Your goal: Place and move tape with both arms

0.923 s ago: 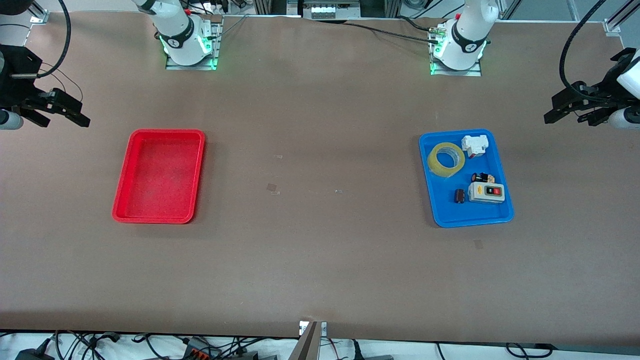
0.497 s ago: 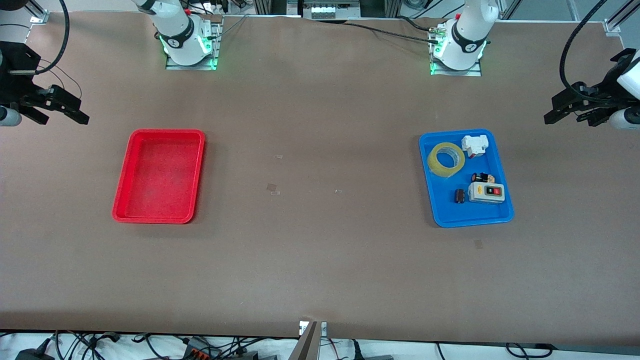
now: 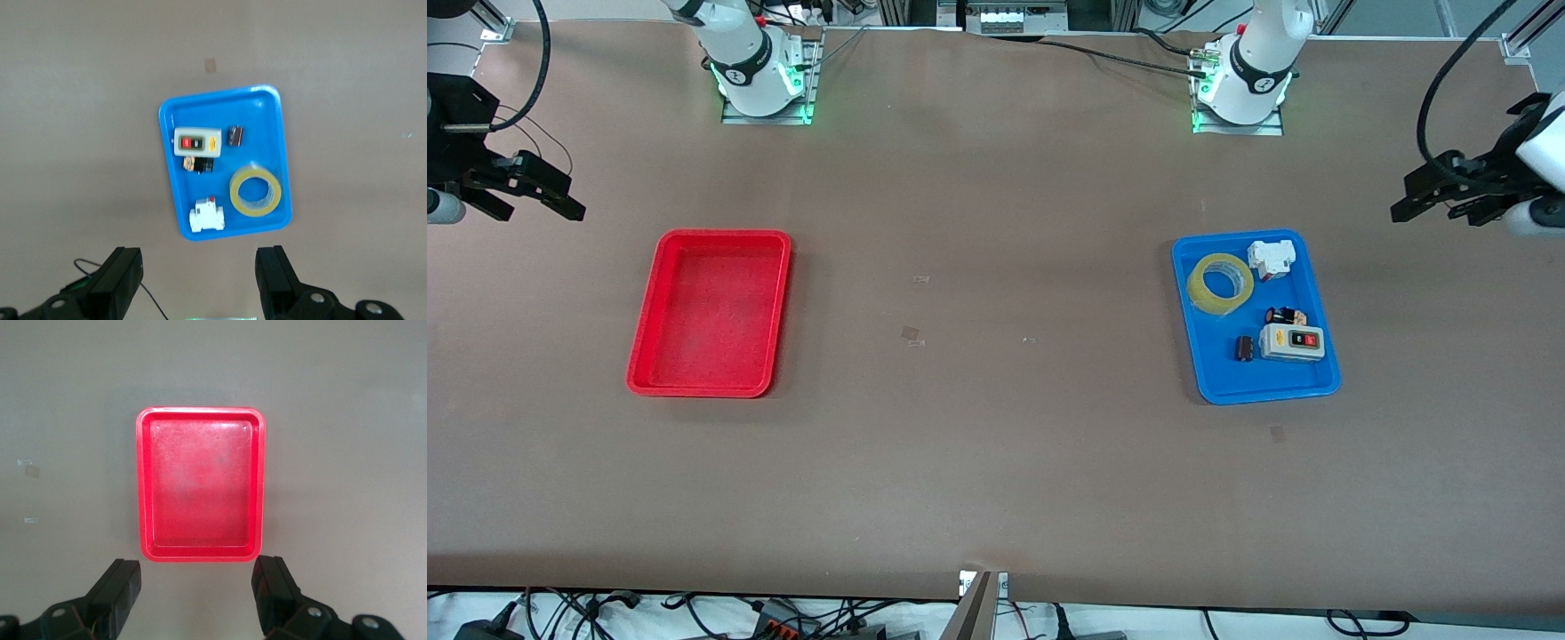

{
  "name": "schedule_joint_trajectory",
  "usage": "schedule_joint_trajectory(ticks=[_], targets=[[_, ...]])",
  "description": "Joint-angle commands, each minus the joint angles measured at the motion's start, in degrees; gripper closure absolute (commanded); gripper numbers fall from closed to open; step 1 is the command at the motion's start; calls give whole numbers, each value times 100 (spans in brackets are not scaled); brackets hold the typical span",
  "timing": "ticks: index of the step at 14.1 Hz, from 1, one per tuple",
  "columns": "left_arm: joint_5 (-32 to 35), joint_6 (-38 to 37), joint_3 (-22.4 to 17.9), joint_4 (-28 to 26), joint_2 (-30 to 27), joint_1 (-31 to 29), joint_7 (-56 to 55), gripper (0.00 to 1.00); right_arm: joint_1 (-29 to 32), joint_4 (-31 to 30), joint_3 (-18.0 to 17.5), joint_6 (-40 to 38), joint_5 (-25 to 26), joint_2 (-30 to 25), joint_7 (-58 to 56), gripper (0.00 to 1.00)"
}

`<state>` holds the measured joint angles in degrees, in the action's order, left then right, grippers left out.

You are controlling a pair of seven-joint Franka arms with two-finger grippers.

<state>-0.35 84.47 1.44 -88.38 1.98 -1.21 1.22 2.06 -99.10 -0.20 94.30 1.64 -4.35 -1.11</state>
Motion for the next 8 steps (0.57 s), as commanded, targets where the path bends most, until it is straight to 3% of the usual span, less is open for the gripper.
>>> schedule_joint_trajectory(ticks=[1,4,8], targets=[[-53,559,136,-870,30,-55,37,0,-4,22,11,-132,-49,-57,-109,0],[-53,1937,514,-2154,249,-256,37,0,-13,22,2,-132,-49,-57,-100,0],[-62,3460,594,-3473,504,-283,-51,0,-13,22,2,-79,-41,-57,-91,0]])
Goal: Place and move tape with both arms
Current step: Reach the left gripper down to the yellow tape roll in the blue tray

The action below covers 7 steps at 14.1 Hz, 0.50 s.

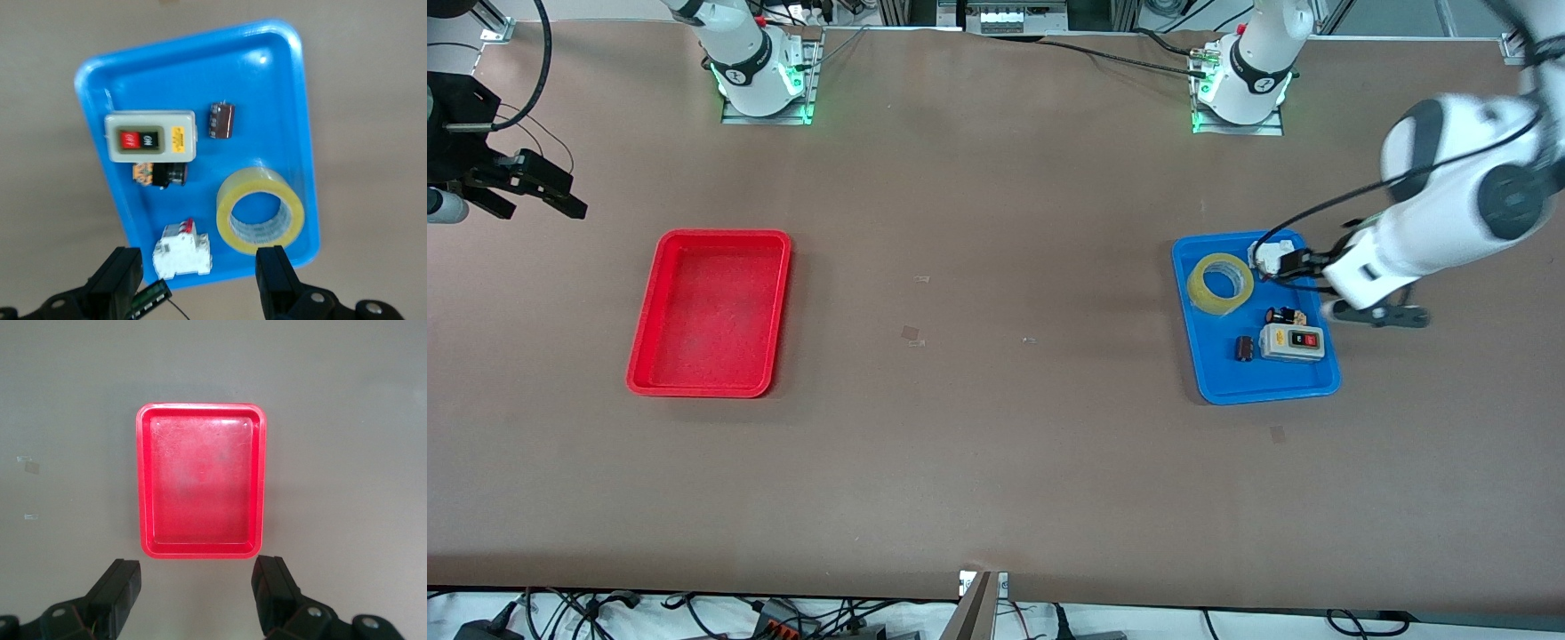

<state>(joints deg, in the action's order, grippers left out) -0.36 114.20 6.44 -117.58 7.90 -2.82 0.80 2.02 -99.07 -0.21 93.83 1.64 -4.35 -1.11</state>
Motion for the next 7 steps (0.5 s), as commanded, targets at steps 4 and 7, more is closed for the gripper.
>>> schedule_joint_trajectory(ticks=[4,7], targets=[[-61,1533,94,-1090,457,-123,-18,0,-8,19,-5,-49,-41,-58,-100,0],[-79,1641,103,-1161,634,-114,-36,0,-8,28,-22,-67,-41,-66,-100,0]])
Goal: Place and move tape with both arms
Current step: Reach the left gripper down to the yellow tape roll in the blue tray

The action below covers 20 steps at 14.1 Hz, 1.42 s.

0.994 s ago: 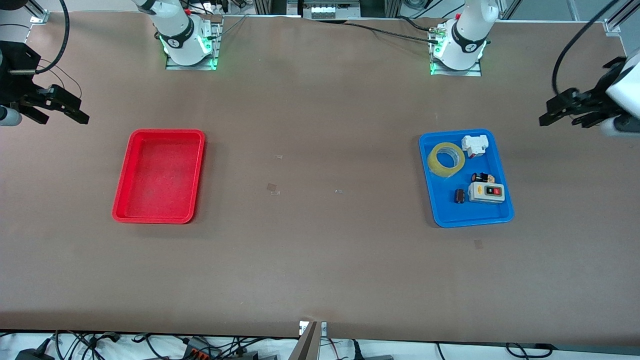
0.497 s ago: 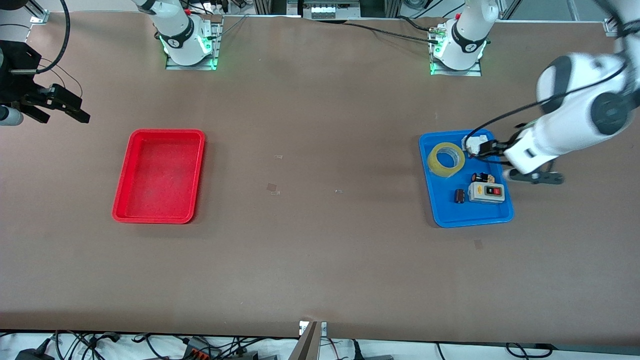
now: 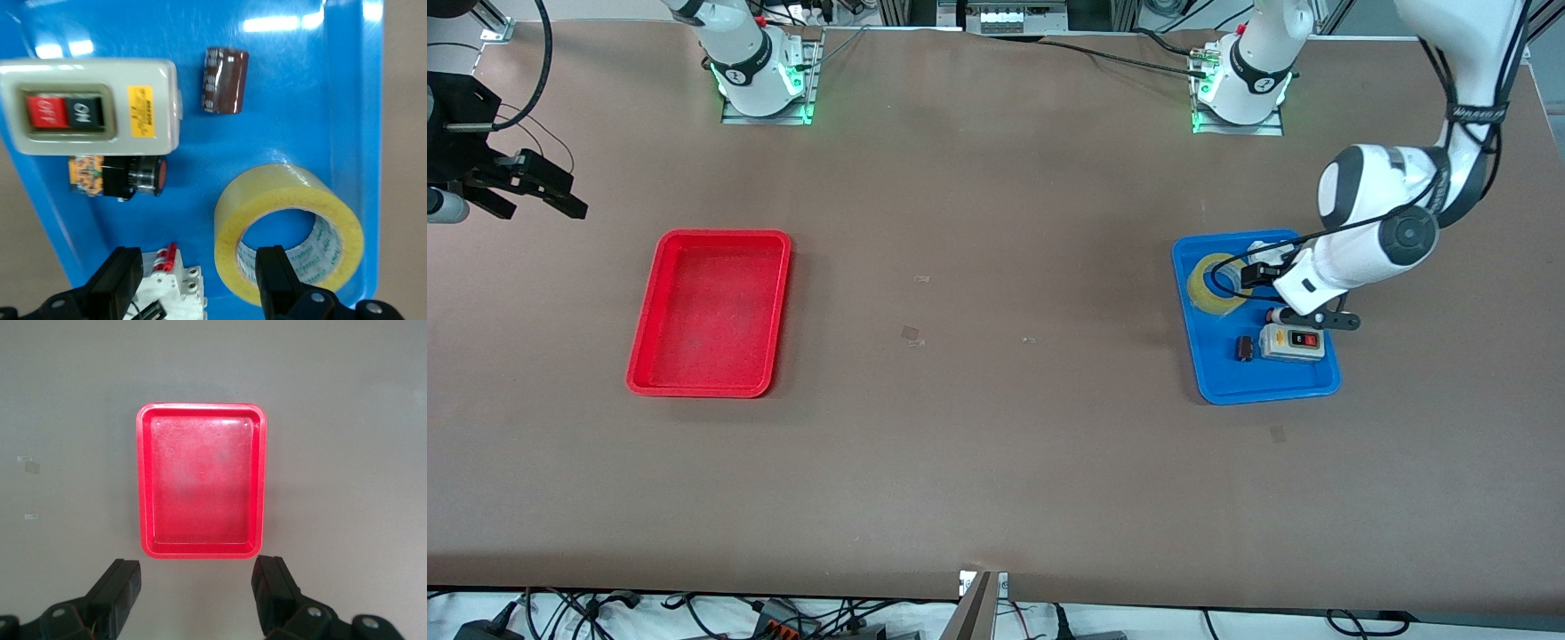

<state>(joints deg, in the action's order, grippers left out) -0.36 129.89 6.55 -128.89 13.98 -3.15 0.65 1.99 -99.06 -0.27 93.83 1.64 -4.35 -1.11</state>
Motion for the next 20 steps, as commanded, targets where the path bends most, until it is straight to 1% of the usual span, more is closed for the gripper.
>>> schedule_joint_trajectory(ticks=[1,5,6,7,8,9,10,11,12,14,17,19,20], targets=[[-79,71,100,-40,95,-80,-73,0,-14,27,-26,-66,-41,-75,-100,0],[-79,246,293,-40,456,-72,-424,0,-23,71,-35,-66,-67,-75,-117,0],[-87,256,329,-40,509,-72,-521,8,-40,71,-35,-66,-67,-75,-117,0],[-79,238,338,-40,509,-72,-644,32,-40,71,-35,-66,-67,-75,-117,0],[-79,195,338,-31,509,-72,-671,62,-32,71,-35,-75,-67,-75,-117,0],[-79,177,338,-31,501,-72,-593,88,-32,71,-35,-66,-76,-66,-126,0],[-79,90,338,4,483,-72,-592,100,-32,71,-26,-75,-76,-66,-126,0],[-79,-103,338,91,465,-72,-583,100,-40,71,-35,-66,-76,-75,-126,0],[-70,-357,338,310,448,-89,-592,100,-40,71,-26,-66,-76,-75,-126,0],[-70,-1225,338,967,456,-115,-592,100,-40,98,-35,-66,-76,-66,-126,0],[-87,-2062,347,1777,500,-107,-689,100,-40,107,-35,-75,-76,-66,-144,0],[-236,-2528,355,2409,719,33,-1064,100,-40,98,-26,-101,-76,-84,-161,0],[-298,-2800,355,2882,972,269,-1441,100,-32,106,-35,-101,-76,-84,-161,0]])
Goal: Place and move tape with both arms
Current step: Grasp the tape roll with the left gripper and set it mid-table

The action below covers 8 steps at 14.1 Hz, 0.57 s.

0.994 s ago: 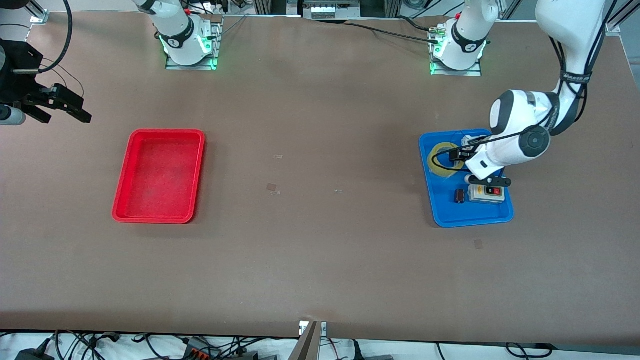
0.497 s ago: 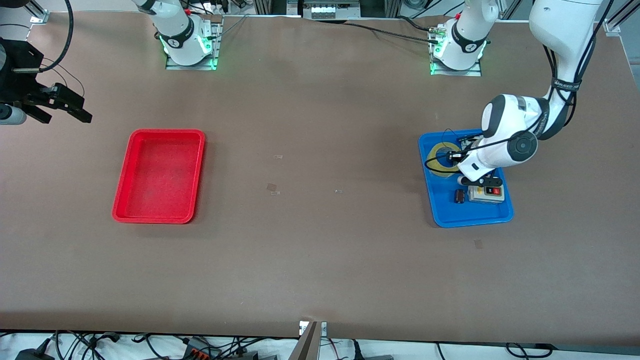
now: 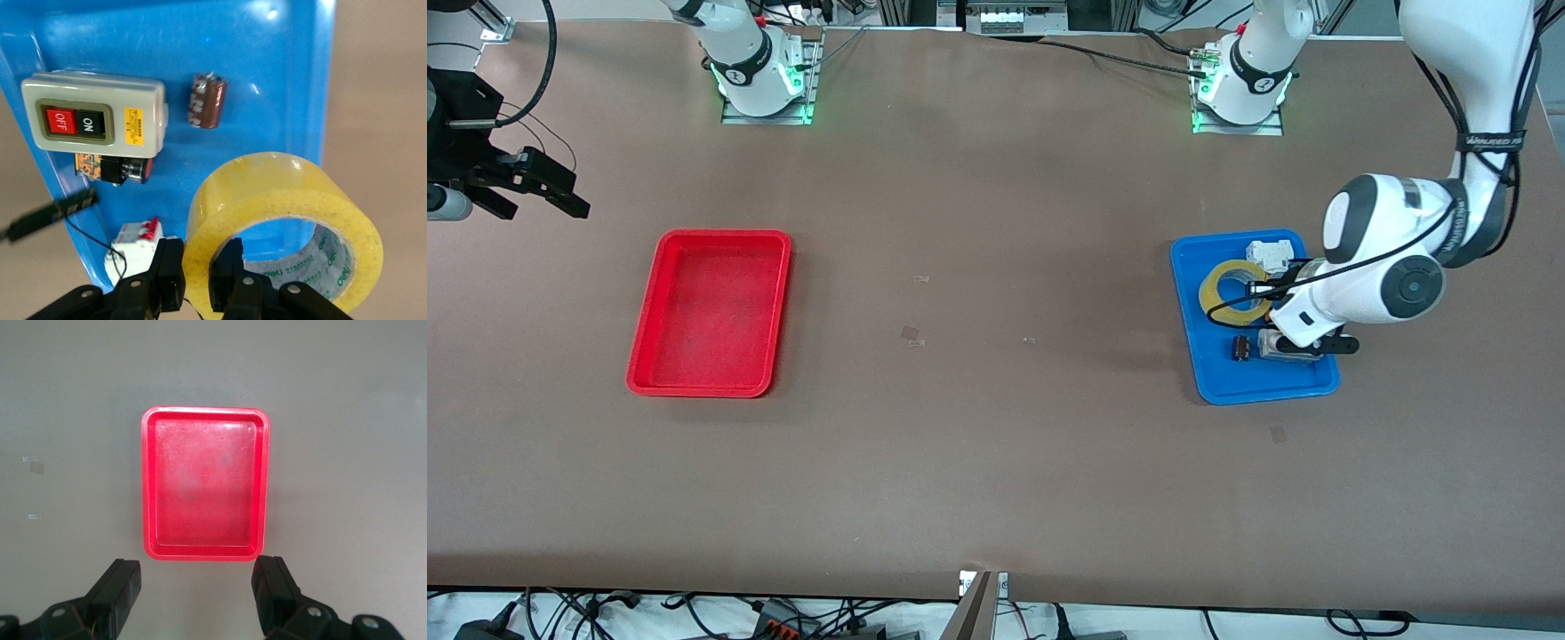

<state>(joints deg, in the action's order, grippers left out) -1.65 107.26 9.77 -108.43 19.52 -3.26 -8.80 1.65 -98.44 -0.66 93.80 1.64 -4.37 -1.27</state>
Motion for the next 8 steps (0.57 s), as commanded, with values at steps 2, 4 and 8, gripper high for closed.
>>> schedule_joint_trajectory(ticks=[2,4,8], targets=[[-213,-829,34,1620,911,719,-1496,100,-7,44,14,-90,-67,-82,-146,0],[-624,-821,34,2148,1377,1229,-2429,100,-7,44,5,-90,-84,-82,-146,0],[-907,-411,34,3362,2414,2388,-4160,100,2,36,5,-20,-102,-73,-137,0]])
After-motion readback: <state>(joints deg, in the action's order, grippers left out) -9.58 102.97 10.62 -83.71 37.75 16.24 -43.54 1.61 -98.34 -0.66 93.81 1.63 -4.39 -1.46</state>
